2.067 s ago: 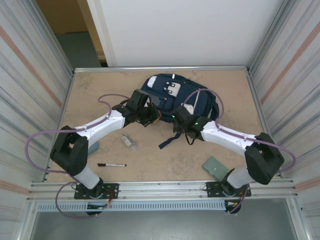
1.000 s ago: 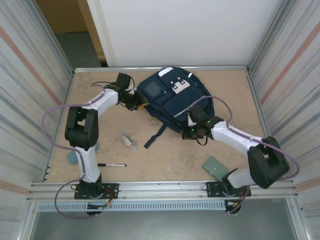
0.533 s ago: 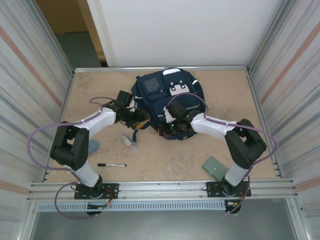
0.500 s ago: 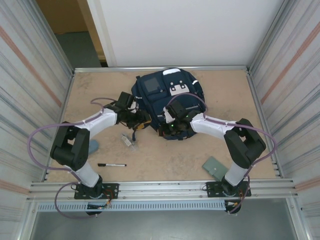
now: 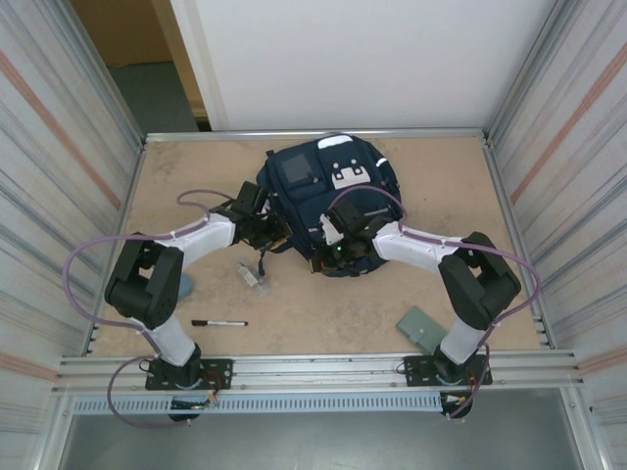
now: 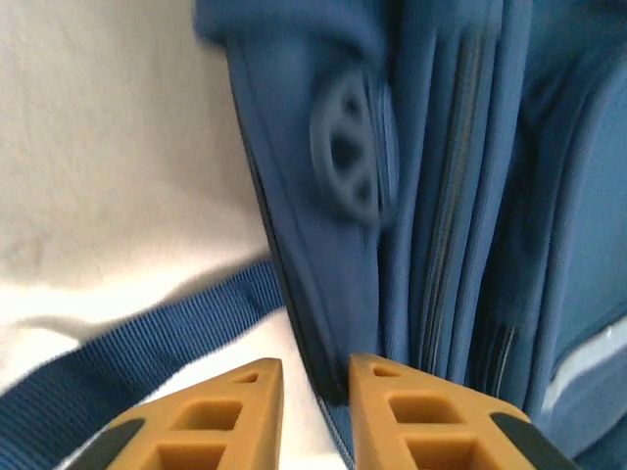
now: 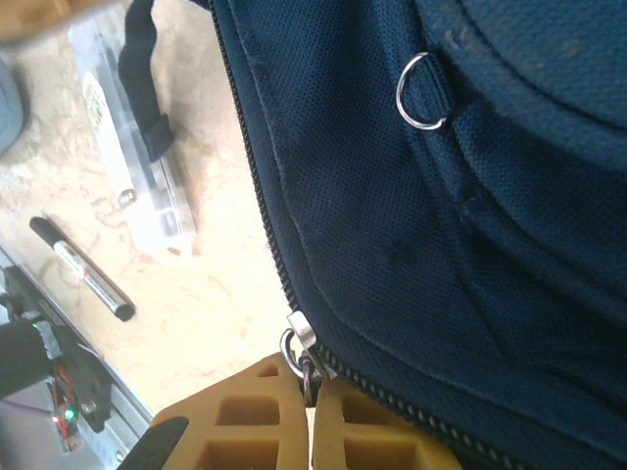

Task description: Pack the student bag

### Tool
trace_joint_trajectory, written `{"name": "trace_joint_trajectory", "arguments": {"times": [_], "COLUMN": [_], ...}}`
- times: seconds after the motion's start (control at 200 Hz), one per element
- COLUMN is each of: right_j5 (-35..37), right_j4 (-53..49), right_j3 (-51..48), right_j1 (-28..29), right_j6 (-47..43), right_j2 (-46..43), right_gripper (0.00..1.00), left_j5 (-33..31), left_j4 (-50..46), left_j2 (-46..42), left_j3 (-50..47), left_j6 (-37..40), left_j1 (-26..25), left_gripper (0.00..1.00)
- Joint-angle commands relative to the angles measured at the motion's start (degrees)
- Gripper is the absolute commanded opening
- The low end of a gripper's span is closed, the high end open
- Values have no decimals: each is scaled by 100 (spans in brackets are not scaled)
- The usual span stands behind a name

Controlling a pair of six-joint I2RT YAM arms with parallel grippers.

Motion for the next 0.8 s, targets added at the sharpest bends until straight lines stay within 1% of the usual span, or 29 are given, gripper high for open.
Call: {"name": "trace_joint_trajectory", "arguments": {"times": [0.0, 0.05, 0.105, 0.135, 0.175, 0.2, 0.301, 0.386, 0.491, 0.596, 0.641, 0.707, 0.792], "right_j5": [-171, -205, -198, -205, -199, -197, -219, -237, -247, -296, -314, -318, -344], "right_j4": [-475, -488, -539, -581, -614, -621, -572, -585, -549, -526, -562, -534, -439], "right_j3": [-166, -200, -200, -178, -167, -165, -141, -86, -62, 31, 94, 113, 110], "right_j1": [-70, -85, -97, -89, -92, -94, -83, -73, -36, 24, 34, 68, 100], "right_j6": [-200, -211, -250, -273, -271, -276, -267, -293, -267, -298, -295, -266, -275], "right_j2": [-396, -463, -487, -497, -506, -524, -528, -459, -405, -264, -201, -185, -175], "right_gripper": [0, 0, 0, 0, 0, 0, 0, 0, 0, 0, 0, 0, 0], "left_j5": [-146, -87, -18, 70, 225, 329, 419, 265, 146, -66, -230, -408, -515], "left_j4": [58, 134, 219, 270, 362, 411, 24, -112, 270, 512, 766, 1195, 1523], "left_j2": [221, 322, 418, 458, 489, 501, 471, 224, -178, -448, -560, -658, -633], "left_j3": [181, 232, 269, 263, 231, 203, 291, 126, -286, -523, -716, -1013, -1216], "left_j6": [214, 212, 205, 138, 39, -33, 29, -28, -437, -797, -1076, -1548, -1867], "left_j1": [176, 198, 220, 229, 230, 219, 158, 74, -105, -425, -593, -846, -1025], "left_gripper": [12, 6, 6, 9, 24, 29, 38, 43, 46, 46, 46, 46, 46]}}
